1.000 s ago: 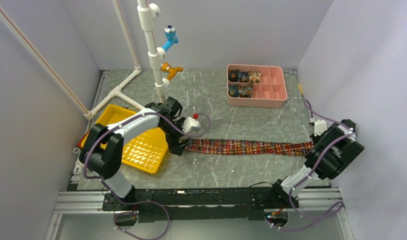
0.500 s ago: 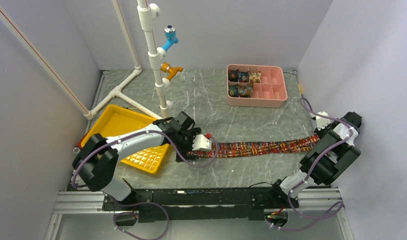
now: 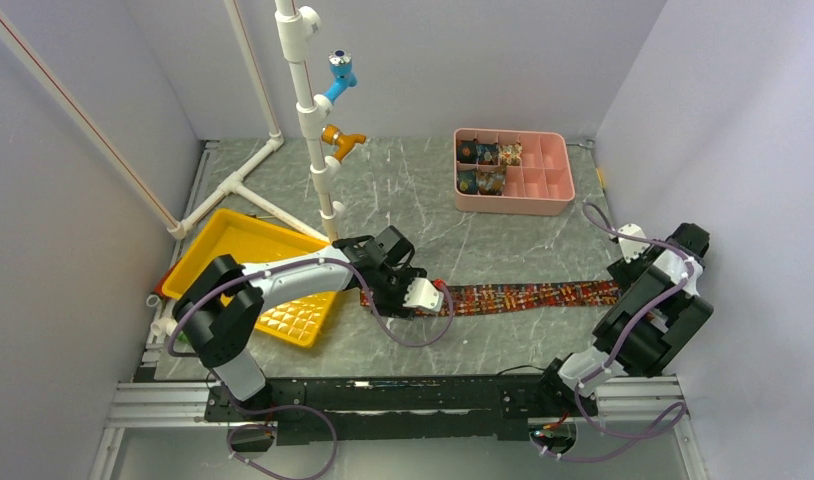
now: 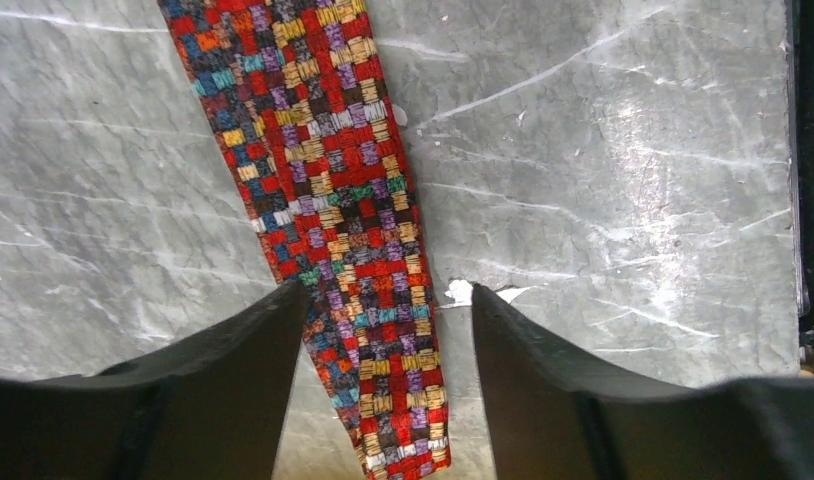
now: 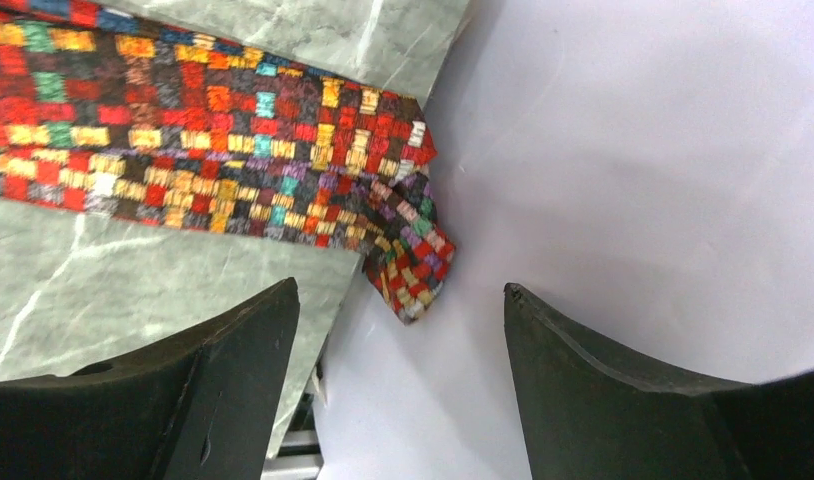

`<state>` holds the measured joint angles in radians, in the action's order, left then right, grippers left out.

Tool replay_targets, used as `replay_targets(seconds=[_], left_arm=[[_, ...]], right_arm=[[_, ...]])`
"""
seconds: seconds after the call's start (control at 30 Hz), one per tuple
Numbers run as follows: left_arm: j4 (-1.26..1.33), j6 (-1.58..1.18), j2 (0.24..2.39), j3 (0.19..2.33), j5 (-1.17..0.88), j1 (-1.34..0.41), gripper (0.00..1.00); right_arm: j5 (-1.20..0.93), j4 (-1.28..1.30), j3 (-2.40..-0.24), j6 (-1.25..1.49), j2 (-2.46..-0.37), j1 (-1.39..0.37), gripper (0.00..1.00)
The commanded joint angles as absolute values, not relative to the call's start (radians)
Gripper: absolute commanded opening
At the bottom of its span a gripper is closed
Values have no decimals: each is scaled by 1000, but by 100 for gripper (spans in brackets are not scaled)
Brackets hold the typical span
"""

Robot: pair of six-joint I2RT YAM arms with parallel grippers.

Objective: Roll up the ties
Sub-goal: Flatten out the tie at the center of the board.

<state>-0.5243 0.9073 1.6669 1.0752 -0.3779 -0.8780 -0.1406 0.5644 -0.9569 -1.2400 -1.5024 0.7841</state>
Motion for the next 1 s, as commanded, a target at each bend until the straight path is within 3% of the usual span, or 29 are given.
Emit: replay_targets(seconds=[0.0, 0.13, 0.2, 0.3, 0.43, 0.53, 0.77, 0.97], left_arm=[[-521, 933, 1726, 1055, -330, -878, 58], [-504, 913, 1743, 1034, -281, -878, 58], [-495, 909, 1741, 1025, -277, -878, 52], [-489, 898, 1736, 1023, -277, -878, 37], [-473, 879, 1699, 1016, -288, -877, 10], [-458, 857, 1660, 1014, -292, -877, 1], [-382, 804, 1577, 1007, -262, -826, 0], [-306, 784, 1581, 970, -231, -782, 0]], right_arm=[[-234, 738, -1027, -1227, -1411, 759, 76], [-309, 860, -1047, -1189, -1369, 720, 76], [-359, 923, -1051, -1169, -1349, 693, 75], [-434, 994, -1028, -1146, -1311, 643, 66], [-494, 1014, -947, -1085, -1240, 541, 51], [-498, 973, -889, -1030, -1204, 473, 48], [-522, 964, -877, -1001, -1225, 451, 39], [-541, 921, -837, -970, -1221, 408, 38]])
